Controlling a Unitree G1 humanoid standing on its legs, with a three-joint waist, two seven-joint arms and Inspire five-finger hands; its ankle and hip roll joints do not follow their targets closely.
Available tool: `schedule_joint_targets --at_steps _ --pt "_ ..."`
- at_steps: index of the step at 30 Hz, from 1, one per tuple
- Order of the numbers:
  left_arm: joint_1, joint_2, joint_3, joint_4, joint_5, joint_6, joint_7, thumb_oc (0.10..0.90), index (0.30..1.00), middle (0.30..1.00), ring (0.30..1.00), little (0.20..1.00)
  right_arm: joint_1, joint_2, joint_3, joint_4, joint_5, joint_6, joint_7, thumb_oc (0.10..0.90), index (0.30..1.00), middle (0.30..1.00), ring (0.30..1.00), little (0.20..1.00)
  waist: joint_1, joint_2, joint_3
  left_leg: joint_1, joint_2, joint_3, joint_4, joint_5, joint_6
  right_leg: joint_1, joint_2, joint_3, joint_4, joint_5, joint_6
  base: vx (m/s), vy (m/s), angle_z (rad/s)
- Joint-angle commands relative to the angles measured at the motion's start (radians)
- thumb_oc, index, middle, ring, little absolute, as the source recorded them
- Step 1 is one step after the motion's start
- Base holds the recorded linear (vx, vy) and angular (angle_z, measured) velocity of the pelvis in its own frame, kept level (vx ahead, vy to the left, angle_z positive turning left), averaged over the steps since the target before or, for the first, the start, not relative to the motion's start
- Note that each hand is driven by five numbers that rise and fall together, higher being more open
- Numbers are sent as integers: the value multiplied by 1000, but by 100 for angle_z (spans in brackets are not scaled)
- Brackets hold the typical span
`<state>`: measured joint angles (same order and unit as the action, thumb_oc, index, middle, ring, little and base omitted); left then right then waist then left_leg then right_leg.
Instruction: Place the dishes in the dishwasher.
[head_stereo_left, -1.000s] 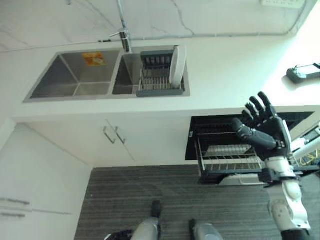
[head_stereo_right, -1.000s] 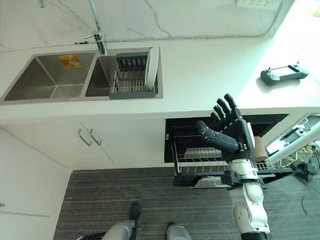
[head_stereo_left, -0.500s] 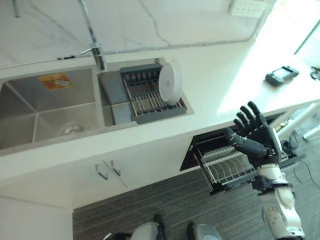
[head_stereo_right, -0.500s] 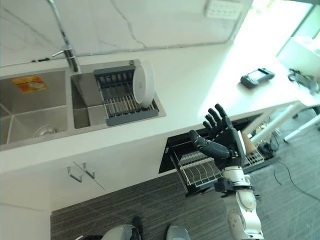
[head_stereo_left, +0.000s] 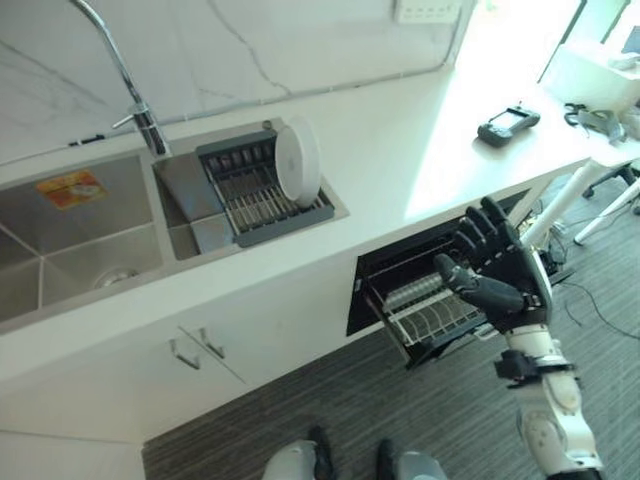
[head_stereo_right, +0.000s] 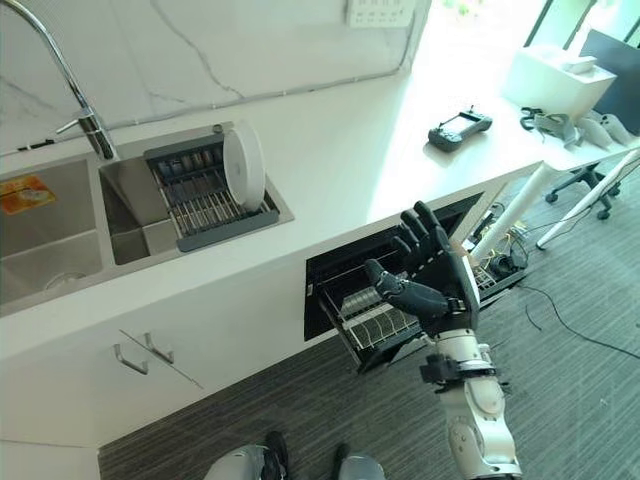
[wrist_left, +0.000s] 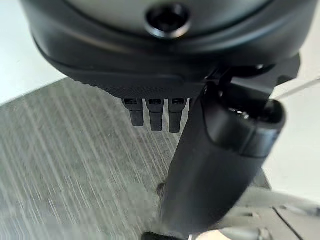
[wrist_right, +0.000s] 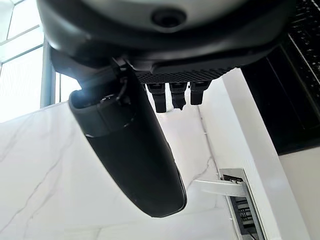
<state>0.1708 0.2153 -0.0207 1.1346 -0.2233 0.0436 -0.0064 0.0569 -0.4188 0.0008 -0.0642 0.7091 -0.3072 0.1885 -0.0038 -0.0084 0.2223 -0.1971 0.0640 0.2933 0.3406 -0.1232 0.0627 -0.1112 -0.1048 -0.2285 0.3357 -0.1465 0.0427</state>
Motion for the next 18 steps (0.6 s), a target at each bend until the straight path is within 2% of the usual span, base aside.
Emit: schedule_joint_targets --at_steps 1,2,4,5,6,7,8,10,11,13,18 --pt "-9 -22 -8 11 -35 -53 29 800 900 900 900 900 -139 -68 -27 -136 -37 -133 33 800 900 900 900 900 39 -12 -7 174 -69 -185 -41 -126 -17 58 1 23 -36 -106 4 153 -246 2" --pt "-7 -25 -4 12 -37 -61 32 800 900 900 900 900 -146 -75 -24 -143 -45 -135 24 800 900 900 900 900 46 -21 2 177 -80 -189 -30 -104 -20 68 -2 30 -36 -108 -5 105 -185 -7" --pt "-3 -27 3 5 -37 -67 33 800 900 900 900 900 -157 -84 -19 -154 -62 -136 -1 800 900 900 900 900 55 -20 15 137 -82 -205 41 -91 -26 83 8 35 -36 -112 -21 67 -117 -10" --pt "-2 -26 3 -5 -37 -65 33 800 900 900 900 900 -165 -86 -15 -163 -74 -135 -21 800 900 900 900 900 64 -15 22 118 -87 -223 47 -79 -29 91 16 37 -36 -114 -26 95 -73 -4" --pt "1 -26 5 -18 -30 -62 33 800 900 900 900 900 -179 -88 -11 -171 -81 -127 -40 800 900 900 900 900 75 -9 23 113 -98 -247 -5 -60 -32 95 20 37 -36 -116 -24 138 39 20" --pt "9 -29 6 -35 -29 -54 34 800 900 900 900 900 -203 -82 1 -179 -98 -117 -68 800 900 900 900 900 87 20 25 66 -80 -283 -41 -62 -47 107 39 33 -36 -126 -21 144 119 38" --pt "11 -31 7 -37 -31 -46 29 800 900 900 900 900 -214 -82 9 -183 -110 -113 -86 800 900 900 900 900 90 40 25 12 -58 -293 -41 -39 -67 118 52 24 -36 -136 -23 137 150 32" --pt "1 -32 9 -29 -19 -32 15 800 900 900 900 900 -233 -92 11 -186 -120 -109 -118 800 900 900 900 900 90 58 23 -82 -25 -266 -41 11 -97 152 58 1 -36 -161 -28 110 130 21" --pt "-8 -27 5 -17 -8 -28 0 800 900 900 900 900 -248 -97 15 -183 -131 -112 -139 800 900 900 900 900 91 60 18 -102 -20 -254 -41 18 -102 166 53 -11 -36 -177 -26 159 198 29" --pt "-13 -24 -2 -1 26 -23 -5 800 900 900 900 900 -266 -93 26 -174 -118 -91 -160 800 900 900 900 900 97 57 8 -96 -30 -247 -41 7 -91 187 41 -6 -36 -189 -11 178 213 16" --pt "-19 -18 -20 33 1 -20 23 800 900 900 900 900 -253 -77 34 -169 -103 -79 -141 800 900 900 900 900 111 48 -35 -58 -52 -265 -41 -38 -61 202 25 -31 -36 -192 6 168 105 -21"
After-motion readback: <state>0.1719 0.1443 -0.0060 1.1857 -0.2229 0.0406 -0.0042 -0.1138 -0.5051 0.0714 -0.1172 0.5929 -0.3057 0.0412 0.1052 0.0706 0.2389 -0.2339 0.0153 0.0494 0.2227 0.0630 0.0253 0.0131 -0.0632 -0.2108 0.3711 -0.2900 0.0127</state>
